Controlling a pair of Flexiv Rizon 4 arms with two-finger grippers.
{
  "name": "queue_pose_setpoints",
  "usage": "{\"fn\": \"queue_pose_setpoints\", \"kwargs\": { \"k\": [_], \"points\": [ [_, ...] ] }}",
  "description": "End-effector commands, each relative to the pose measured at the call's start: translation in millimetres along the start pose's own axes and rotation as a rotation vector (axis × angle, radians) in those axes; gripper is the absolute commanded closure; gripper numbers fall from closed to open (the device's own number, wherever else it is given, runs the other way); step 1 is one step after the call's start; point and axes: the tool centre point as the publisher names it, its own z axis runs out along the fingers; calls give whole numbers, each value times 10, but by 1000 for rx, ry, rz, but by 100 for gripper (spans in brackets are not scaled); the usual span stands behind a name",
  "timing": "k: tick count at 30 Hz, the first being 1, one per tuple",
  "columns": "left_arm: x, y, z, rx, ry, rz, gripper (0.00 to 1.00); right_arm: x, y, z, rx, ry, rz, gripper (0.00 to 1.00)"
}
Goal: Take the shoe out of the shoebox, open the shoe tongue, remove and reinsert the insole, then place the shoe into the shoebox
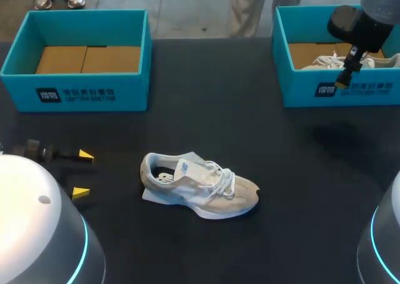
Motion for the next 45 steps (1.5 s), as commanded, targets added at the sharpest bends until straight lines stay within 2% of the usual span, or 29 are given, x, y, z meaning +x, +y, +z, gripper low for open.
{"fn": "queue_pose_setpoints", "kwargs": {
  "k": [1,12,29,45],
  "points": [
    [-30,-54,57,-2,23,14,0,-1,-2,1,0,1,0,0],
    [-112,-227,426,-20,140,66,0,-1,-2,1,0,1,0,0],
    [-37,-419,875,-10,194,82,0,-1,-2,1,0,1,0,0],
    [1,-434,932,-16,222,78,0,-1,-2,1,0,1,0,0]
  ]
}}
